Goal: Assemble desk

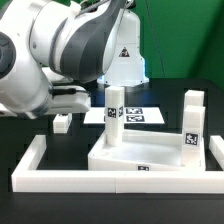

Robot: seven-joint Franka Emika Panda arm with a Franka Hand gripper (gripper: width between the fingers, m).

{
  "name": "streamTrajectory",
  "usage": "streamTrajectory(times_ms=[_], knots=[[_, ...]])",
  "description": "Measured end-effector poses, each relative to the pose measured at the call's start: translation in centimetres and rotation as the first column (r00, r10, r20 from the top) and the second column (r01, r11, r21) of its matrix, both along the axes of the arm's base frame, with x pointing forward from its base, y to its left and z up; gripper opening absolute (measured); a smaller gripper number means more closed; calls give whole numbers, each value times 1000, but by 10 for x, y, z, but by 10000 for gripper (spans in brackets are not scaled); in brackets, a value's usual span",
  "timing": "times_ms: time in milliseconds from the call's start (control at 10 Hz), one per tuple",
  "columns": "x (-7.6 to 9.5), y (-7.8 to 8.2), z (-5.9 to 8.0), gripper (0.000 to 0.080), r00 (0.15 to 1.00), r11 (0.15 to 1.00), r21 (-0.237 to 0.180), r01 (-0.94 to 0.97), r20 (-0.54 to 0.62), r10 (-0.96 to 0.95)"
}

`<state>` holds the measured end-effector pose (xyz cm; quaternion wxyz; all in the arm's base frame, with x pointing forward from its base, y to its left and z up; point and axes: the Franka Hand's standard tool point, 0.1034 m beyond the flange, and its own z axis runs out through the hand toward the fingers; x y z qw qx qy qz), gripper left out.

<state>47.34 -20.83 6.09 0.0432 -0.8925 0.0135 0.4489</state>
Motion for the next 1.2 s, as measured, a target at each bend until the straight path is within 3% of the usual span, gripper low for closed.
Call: streamTrajectory(times_ms=[300,700,1200], knots=[[-2,-2,0,649,1000,1000,-1,5,2,-5],[-37,12,-35,649,1000,1000,-10,11,-11,-11],[-47,13,-45,649,999,1000,-11,16,-31,-16]])
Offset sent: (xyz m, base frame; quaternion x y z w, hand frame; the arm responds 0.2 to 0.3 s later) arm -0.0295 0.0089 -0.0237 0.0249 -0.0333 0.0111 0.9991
